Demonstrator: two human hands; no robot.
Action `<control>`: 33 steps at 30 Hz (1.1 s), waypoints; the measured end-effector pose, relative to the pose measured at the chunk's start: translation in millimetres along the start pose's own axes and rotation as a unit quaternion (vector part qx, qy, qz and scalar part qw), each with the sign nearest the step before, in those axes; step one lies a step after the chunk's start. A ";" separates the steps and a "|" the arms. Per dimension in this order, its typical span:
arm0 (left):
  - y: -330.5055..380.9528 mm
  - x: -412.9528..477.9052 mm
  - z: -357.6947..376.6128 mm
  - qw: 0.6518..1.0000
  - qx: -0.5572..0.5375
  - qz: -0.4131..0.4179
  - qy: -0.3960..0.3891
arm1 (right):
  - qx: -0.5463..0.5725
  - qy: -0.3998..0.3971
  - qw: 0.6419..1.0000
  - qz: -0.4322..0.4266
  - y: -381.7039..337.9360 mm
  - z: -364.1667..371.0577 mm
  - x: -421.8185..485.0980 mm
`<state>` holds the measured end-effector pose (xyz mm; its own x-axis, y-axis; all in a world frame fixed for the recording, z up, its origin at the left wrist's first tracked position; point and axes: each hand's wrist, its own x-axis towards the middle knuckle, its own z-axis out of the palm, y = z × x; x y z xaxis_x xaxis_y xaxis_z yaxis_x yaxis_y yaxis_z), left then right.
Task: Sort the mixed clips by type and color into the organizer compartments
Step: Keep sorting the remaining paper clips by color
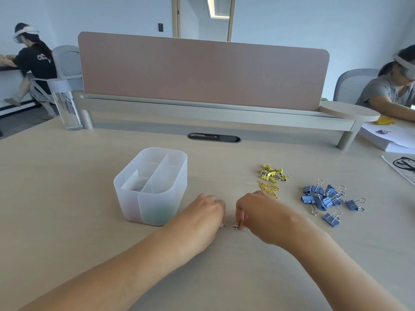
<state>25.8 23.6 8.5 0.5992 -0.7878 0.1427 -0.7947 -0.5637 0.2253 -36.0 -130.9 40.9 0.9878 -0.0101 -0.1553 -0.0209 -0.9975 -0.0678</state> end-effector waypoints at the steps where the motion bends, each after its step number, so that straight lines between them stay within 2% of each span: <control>1: -0.5 0.7 1.2 1.000 0.016 0.009 0.001 | -0.012 -0.001 1.000 -0.005 -0.5 0.6 -0.3; 5: -1.4 -0.1 -0.6 0.999 0.030 0.031 0.001 | -0.021 -0.019 0.999 -0.020 0.2 2.0 -3.5; 11: -3.4 -4.4 -2.1 0.999 -0.011 0.031 0.001 | 0.072 -0.018 0.997 -0.013 10.3 3.5 -2.4; 15: -4.1 -4.2 -7.0 0.999 -0.037 0.017 0.007 | 0.088 -0.005 0.996 -0.009 16.5 3.8 -0.4; 19: 1.6 -6.0 -24.3 0.996 -0.075 0.027 0.043 | 0.167 0.045 0.985 0.006 26.4 -15.2 -3.9; 23: 0.8 -4.7 -56.8 0.989 -0.098 0.024 0.109 | 0.215 0.122 0.969 -0.028 12.7 -51.2 -3.5; 26: -14.2 -3.1 -83.5 0.983 -0.108 -0.020 0.149 | 0.238 0.153 0.957 -0.056 -8.8 -72.7 11.1; 29: -44.9 -7.7 -103.7 0.974 -0.093 -0.118 0.170 | 0.260 0.150 0.951 -0.077 -35.0 -84.6 37.2; 33: -90.2 -18.2 -112.2 0.958 -0.069 -0.239 0.141 | 0.292 0.140 0.943 -0.078 -71.0 -77.0 80.3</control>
<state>97.5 116.7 93.7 0.9094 -0.3382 0.2421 -0.4142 -0.7895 0.4530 56.7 -66.4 109.2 0.9861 0.0347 0.1626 0.1284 -0.7803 -0.6121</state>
